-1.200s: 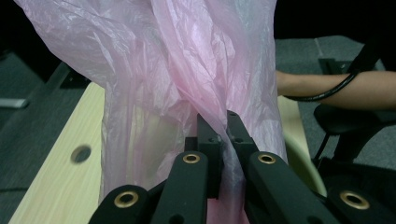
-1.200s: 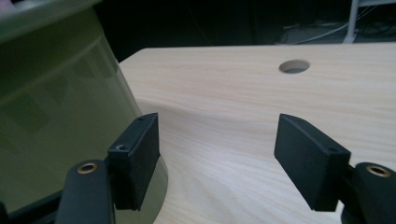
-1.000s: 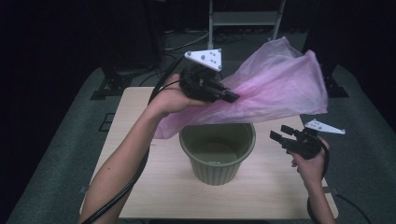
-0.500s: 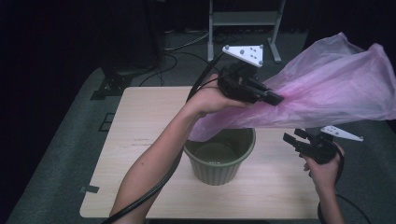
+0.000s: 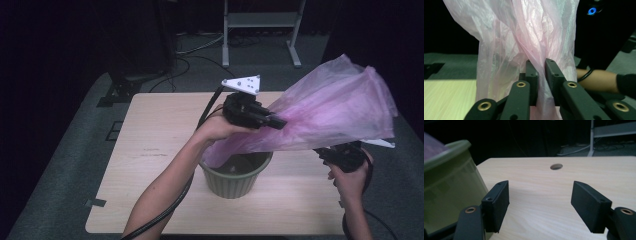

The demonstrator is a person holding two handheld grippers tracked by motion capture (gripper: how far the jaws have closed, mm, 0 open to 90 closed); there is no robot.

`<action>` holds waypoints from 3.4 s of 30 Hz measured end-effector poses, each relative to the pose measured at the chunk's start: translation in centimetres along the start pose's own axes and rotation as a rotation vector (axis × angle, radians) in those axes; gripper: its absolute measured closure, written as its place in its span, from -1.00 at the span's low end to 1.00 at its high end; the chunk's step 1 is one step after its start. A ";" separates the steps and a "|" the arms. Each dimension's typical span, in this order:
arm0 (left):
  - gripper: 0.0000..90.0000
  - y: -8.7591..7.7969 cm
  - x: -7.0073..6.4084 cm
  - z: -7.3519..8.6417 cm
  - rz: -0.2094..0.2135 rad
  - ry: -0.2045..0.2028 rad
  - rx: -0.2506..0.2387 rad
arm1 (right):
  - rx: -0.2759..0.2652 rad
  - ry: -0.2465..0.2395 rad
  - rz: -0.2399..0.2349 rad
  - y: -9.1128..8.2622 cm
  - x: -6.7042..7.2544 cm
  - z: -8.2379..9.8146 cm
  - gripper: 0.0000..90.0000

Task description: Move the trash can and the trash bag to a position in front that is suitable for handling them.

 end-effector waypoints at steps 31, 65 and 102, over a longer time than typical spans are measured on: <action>-0.57 -2.1 0.9 3.0 -0.203 -0.036 0.103 | -0.111 -0.151 -0.363 -0.4 5.7 -4.8 -0.39; 0.48 -1.4 -0.6 -0.4 -0.178 0.068 0.115 | -0.014 -0.431 -0.531 3.5 12.7 -10.6 -0.36; -0.02 3.6 4.5 -2.2 -0.234 -0.044 0.194 | -0.064 -0.172 -0.424 0.7 2.0 -4.1 -0.37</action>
Point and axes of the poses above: each handheld gripper's, and its own axes: y roughly forward along the jaws, z roughly out of its underside, x roughly to its left, the point moved 4 cm from there along y, roughly forward along the jaws, and after that the axes turned 15 degrees about -y, right-handed, at the moved point
